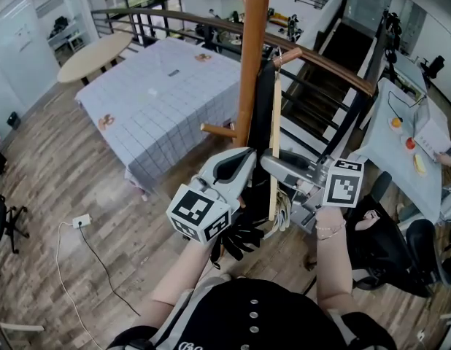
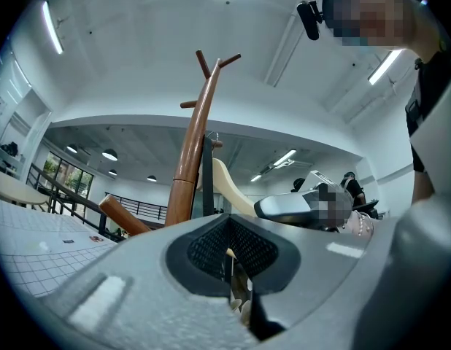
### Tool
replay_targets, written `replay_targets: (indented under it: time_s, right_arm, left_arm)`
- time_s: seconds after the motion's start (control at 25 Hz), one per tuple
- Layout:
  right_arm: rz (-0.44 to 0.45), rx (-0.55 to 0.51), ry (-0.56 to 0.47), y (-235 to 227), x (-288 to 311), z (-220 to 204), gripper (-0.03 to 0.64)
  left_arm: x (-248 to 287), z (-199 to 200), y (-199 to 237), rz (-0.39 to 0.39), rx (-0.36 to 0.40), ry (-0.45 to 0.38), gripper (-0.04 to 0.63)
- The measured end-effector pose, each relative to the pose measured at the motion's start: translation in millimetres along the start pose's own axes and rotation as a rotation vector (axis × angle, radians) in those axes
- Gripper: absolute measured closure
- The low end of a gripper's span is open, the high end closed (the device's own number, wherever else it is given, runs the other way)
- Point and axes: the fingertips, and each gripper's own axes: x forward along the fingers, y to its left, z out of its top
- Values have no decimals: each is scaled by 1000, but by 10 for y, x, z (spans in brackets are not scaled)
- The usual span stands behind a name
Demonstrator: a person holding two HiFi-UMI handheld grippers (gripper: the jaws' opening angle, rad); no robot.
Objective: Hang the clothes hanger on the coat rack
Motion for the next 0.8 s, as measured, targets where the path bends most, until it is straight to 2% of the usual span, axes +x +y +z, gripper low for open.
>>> replay_targets:
  time_s: [0.56, 0.8]
  right_arm:
    - [-36, -3, -26, -86, -25, -111, 463]
    - [-69, -33, -51, -60, -99, -126, 457]
  left_arm:
    - [-93, -212, 11, 7, -89, 23, 597]
    - [-121, -192, -70, -4, -90, 20, 597]
